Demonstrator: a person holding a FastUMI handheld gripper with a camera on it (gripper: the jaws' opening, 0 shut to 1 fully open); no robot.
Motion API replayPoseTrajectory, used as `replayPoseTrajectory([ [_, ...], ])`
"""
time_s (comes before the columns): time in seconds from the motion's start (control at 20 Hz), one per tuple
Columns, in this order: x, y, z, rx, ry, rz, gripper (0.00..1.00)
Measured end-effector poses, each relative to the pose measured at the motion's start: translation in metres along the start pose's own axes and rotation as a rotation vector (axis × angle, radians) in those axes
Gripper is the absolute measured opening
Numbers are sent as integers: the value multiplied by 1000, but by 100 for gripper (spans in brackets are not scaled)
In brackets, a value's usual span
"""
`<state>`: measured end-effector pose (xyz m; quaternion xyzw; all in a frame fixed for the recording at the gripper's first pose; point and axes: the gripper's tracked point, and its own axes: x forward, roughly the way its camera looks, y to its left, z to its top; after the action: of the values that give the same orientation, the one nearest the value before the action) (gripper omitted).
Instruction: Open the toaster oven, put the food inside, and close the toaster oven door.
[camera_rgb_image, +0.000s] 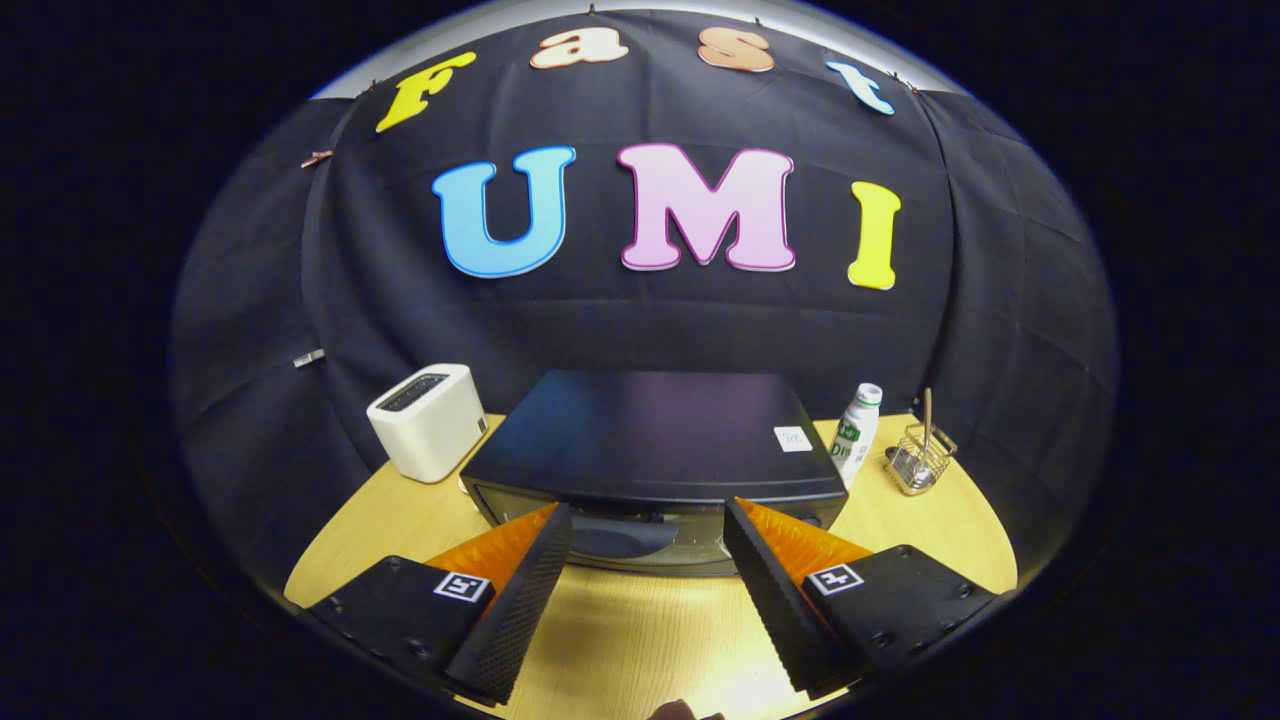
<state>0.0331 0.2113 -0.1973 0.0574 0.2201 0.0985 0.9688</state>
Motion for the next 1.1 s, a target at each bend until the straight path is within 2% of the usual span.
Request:
replayPoseTrajectory([
  [0.2,-30,-12,47,4,-90,34,99],
  [0.55,-84,-59,117,21,-227,31,99],
  [1.1,-129,-147,161,21,-320,-17,98],
])
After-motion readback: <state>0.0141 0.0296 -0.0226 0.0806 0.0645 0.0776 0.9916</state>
